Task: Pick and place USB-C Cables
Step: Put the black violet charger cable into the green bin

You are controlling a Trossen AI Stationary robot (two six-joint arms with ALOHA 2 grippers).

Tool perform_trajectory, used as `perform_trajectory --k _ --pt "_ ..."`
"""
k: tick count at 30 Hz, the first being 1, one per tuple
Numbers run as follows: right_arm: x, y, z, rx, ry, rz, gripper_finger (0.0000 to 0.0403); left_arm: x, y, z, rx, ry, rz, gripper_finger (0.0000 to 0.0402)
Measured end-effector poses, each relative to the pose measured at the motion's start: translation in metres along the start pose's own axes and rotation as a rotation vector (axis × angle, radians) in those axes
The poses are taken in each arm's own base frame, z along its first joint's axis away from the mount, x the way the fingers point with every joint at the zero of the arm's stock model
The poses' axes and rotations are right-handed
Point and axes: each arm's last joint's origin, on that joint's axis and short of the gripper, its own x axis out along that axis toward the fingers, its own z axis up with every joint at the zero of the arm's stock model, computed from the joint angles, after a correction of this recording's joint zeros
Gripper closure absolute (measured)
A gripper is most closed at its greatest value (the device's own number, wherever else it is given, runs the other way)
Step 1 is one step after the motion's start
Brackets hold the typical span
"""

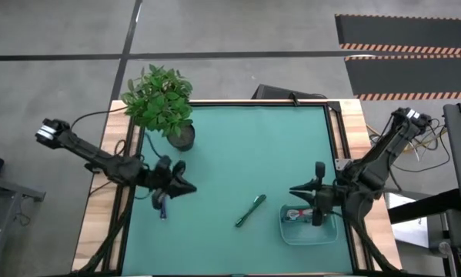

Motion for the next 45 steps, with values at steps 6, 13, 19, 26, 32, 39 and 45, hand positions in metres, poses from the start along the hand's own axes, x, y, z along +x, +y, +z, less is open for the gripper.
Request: perform_trajectory --k 6,13,19,26,32,39,45 --pt "-0.006 -0.008 0.002 0.006 -0.025 -0.004 0.0371 -0.020 0.019 -0.047 -0.596 0.388 0.431 0.0402" --pt "-0.005 -0.007 0.002 -0.036 -0.020 -0.003 0.0371 -0.052 0.029 -0.083 -0.945 0.561 0.964 0.0402" --pt "-0.004 -0.006 0.001 -0.046 -0.017 -0.003 0.0371 -0.046 0.026 -0.087 -1.023 0.550 1.083 0.0402" --pt "-0.004 -0.006 0.001 -0.062 -0.016 -0.003 0.0371 -0.017 0.001 -0.073 -0.942 0.667 1.281 0.0402" --pt "-0.004 -0.006 0.001 -0.076 -0.015 -0.003 0.0371 -0.017 0.005 -0.080 -0.839 0.699 1.483 0.0402" --pt "-0.004 -0.006 0.001 -0.086 -0.015 -0.003 0.0371 -0.015 0.013 -0.087 -0.784 0.627 1.536 0.0400" --pt "-0.004 -0.006 0.001 -0.081 -0.015 -0.003 0.0371 -0.016 0.015 -0.086 -0.710 0.561 1.546 0.0348"
